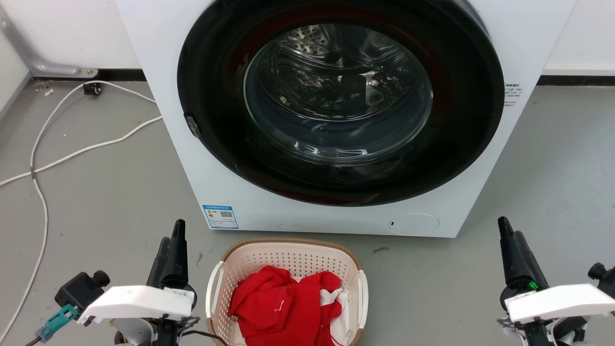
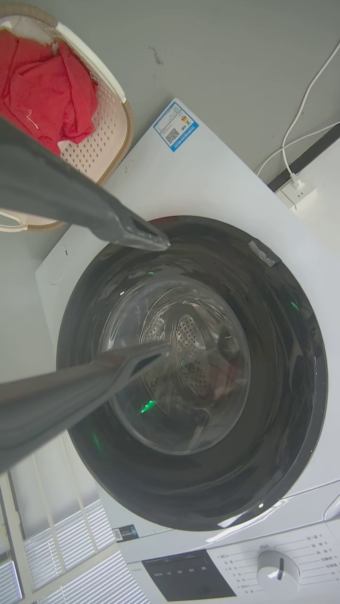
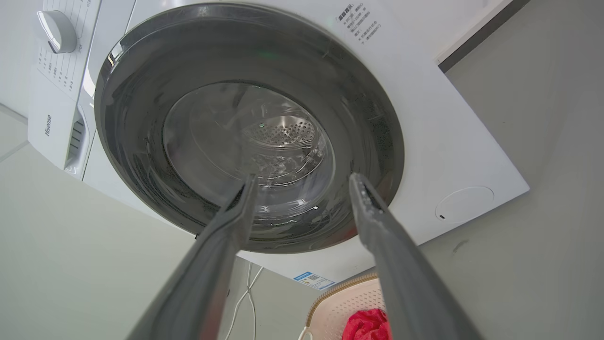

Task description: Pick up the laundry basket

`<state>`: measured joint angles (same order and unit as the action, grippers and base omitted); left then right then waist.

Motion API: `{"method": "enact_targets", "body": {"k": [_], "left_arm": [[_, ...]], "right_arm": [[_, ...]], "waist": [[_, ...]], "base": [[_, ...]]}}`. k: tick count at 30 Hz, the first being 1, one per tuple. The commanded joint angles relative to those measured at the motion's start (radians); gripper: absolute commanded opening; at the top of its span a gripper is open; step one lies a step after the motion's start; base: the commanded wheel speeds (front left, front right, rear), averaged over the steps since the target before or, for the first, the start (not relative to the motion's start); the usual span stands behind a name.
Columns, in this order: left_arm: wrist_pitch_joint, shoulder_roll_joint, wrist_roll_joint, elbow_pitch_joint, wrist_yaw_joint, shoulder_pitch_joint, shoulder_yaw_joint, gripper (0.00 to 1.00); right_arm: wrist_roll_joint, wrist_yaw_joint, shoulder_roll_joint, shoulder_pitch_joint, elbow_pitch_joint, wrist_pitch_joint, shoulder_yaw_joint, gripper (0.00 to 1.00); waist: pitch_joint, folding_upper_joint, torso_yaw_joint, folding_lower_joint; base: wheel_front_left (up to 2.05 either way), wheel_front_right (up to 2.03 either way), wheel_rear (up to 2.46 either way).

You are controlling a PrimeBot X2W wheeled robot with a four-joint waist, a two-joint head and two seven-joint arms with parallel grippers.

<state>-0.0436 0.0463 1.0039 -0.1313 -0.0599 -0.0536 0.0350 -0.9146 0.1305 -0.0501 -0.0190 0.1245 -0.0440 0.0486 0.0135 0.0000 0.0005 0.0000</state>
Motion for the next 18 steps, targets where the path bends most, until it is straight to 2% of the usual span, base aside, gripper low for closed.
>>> {"method": "enact_targets", "body": {"k": [1,18], "left_arm": [[-0.010,0.003,-0.036,0.022,0.004,-0.004,-0.005,1.00],[-0.066,0.004,-0.254,0.055,0.002,0.010,-0.022,1.00]], "right_arm": [[0.041,0.000,-0.002,-0.004,-0.025,-0.010,-0.004,1.00],[0.290,0.000,-0.001,0.016,-0.081,-0.065,-0.025,1.00]], "waist": [[0.000,0.0000,0.000,0.0000],[0.008,0.0000,0.003,0.0000]], "base": [[0.00,0.00,0.00],[0.00,0.00,0.00]]}}
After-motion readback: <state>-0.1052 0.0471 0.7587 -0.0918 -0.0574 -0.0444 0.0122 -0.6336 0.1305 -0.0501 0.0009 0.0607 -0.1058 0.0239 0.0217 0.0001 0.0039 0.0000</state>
